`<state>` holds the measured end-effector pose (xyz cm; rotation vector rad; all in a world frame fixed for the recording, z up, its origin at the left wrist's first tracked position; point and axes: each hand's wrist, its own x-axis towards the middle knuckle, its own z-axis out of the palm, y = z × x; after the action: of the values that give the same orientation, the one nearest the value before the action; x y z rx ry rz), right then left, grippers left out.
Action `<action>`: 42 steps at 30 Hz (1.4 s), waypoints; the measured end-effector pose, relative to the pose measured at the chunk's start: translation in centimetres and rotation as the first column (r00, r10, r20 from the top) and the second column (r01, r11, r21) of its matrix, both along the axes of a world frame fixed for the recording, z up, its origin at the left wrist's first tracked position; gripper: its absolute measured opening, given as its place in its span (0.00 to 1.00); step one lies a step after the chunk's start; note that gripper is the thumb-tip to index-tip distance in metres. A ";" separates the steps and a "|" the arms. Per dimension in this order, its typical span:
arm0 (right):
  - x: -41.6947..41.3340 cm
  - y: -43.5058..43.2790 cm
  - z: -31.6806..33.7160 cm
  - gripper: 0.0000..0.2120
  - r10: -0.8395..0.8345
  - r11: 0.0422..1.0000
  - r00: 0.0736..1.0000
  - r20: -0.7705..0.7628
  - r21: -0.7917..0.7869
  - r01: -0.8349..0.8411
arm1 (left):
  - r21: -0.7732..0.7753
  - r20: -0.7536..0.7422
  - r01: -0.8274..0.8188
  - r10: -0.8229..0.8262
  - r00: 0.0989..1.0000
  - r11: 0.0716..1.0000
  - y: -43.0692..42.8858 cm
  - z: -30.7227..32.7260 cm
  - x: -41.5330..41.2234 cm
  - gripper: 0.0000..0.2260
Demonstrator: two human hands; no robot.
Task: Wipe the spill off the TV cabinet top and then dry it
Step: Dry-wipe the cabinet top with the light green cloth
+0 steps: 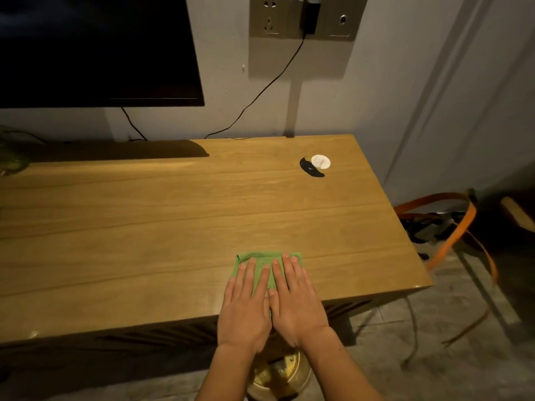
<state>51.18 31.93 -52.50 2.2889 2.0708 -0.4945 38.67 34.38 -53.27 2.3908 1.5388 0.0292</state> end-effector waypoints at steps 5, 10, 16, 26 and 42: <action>2.8 7.7 -0.7 0.27 -0.027 0.998 0.999 -0.027 0.047 0.028 | 0.027 0.055 -0.010 0.008 0.998 1.000 7.6 -0.2 2.8 0.24; 6.2 18.2 -1.3 0.27 -0.033 0.996 0.999 -0.031 0.085 0.036 | 0.072 0.045 -0.004 0.000 0.999 0.997 18.3 -1.3 6.0 0.24; 10.1 31.4 -1.4 0.28 0.010 0.997 1.000 0.017 0.071 -0.011 | 0.091 0.034 -0.016 0.013 0.999 0.996 31.2 -1.8 9.9 0.25; 13.1 40.9 -2.6 0.28 0.026 0.992 1.000 0.008 0.125 -0.027 | 0.127 0.048 -0.028 0.022 0.999 0.992 40.3 -2.5 12.6 0.24; 9.1 20.8 -1.6 0.28 0.054 0.992 0.998 0.018 0.111 -0.055 | 0.088 0.026 -0.025 0.022 0.999 0.996 20.3 -1.5 8.6 0.24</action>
<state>60.32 52.69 -54.15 2.2785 2.2006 -0.3681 47.25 54.68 -54.73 2.4297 1.5855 0.1344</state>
